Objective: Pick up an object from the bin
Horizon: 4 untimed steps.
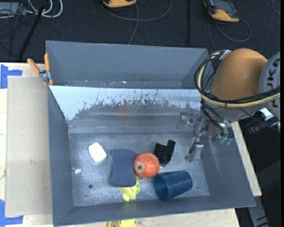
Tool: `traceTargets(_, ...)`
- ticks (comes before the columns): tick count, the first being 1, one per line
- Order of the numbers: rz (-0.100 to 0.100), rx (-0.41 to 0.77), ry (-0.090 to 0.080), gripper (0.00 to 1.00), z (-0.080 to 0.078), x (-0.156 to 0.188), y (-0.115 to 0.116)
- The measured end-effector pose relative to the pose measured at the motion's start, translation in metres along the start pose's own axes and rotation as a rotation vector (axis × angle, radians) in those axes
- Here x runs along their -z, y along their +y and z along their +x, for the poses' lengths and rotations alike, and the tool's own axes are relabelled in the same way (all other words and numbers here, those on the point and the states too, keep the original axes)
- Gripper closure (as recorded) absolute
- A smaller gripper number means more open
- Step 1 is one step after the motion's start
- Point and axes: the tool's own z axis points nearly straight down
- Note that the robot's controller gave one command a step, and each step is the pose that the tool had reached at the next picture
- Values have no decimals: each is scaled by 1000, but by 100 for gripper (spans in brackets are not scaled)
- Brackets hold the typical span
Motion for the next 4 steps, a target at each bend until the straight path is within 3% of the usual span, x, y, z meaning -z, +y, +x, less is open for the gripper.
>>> traceTargets(1,1,2,-8,0,-1,5,0)
traceTargets(2,4,231,-16,0,-11,-46,12)
traceTargets(3,0,410,-5,0,-20,-83,28)
traceTargets(4,3,527,-8,0,-19,-76,30)
